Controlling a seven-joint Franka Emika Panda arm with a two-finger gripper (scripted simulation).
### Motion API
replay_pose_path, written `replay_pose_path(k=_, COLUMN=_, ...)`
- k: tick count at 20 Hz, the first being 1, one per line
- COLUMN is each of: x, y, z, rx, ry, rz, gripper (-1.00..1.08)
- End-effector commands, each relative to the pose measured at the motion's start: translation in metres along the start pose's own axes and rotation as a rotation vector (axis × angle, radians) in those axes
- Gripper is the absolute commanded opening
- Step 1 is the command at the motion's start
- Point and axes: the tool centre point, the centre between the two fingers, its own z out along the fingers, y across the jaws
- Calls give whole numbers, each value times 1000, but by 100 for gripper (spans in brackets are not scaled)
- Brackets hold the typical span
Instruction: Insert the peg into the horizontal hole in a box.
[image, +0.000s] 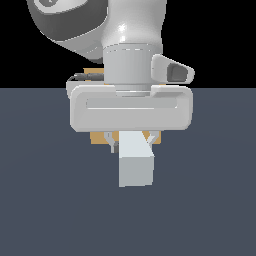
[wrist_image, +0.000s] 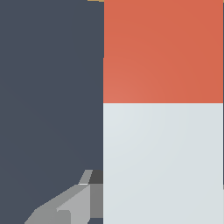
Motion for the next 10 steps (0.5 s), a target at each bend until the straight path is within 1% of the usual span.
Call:
replay_pose_path(k=1, x=4, y=-9, z=-10, rx=-6, ry=-1, rz=25, gripper=-100)
replay_pose_path(k=6, x=11, y=-23, z=-21, rx=-6, ry=-1, rz=61, gripper=-100)
replay_pose_path(k=10, x=15, y=-29, z=-26, rx=-6, ry=-1, rz=77, gripper=-100)
